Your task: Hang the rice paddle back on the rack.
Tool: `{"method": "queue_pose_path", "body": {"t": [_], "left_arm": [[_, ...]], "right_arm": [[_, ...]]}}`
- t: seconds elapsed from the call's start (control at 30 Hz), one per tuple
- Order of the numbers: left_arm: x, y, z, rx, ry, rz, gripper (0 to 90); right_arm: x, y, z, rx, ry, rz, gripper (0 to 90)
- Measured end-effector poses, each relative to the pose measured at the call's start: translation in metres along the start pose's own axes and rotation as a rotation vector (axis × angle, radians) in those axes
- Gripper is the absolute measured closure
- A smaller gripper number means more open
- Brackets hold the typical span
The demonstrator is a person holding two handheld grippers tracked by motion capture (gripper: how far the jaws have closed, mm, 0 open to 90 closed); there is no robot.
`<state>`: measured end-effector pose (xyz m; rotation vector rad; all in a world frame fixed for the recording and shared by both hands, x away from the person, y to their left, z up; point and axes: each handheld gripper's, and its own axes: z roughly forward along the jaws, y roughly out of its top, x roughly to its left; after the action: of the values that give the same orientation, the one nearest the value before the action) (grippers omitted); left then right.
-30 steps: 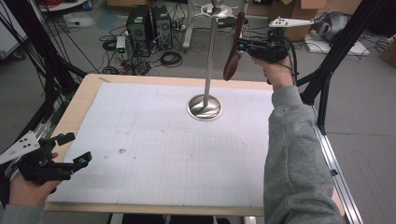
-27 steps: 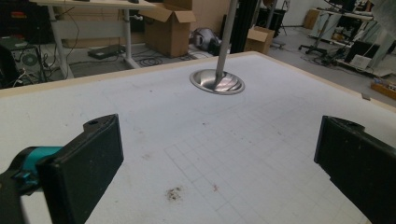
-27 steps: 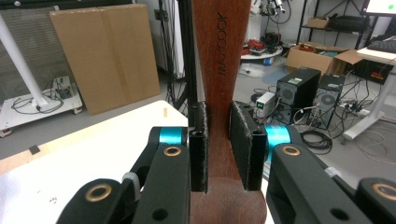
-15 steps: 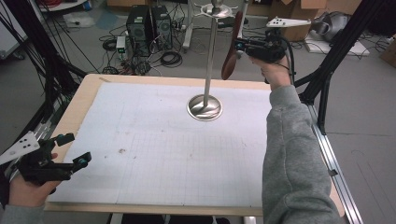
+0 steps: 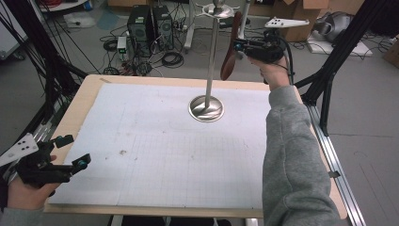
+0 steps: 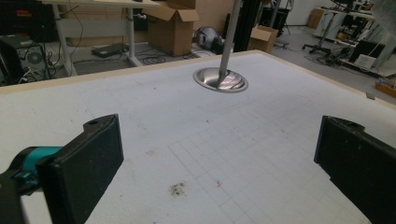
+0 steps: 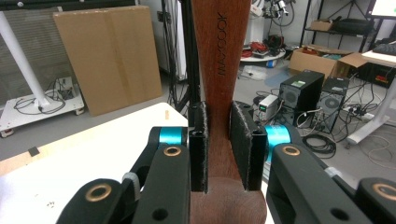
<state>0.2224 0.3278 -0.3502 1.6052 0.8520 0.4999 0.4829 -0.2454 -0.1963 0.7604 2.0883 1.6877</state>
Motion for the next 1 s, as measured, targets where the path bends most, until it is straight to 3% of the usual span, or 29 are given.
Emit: {"method": "queue_pose_path", "body": {"t": [0.67,0.8,1.0], "left_arm": [[0.0014,-0.0009,-0.0012,0.003,0.006,-0.003,1.8],[0.0018,-0.0011,-0.0011,0.002,0.006,-0.002,1.8],[0.0018,-0.0013,0.0001,0.004,0.004,-0.002,1.8]], "right_arm": [[-0.0005,-0.0010,0.0027,0.007,0.008,0.006,75.5],[0.0008,-0.0004,0.0013,0.004,0.002,0.000,67.9],[0.0049,-0.0014,0.0021,0.010,-0.014,-0.006,49.7]]}}
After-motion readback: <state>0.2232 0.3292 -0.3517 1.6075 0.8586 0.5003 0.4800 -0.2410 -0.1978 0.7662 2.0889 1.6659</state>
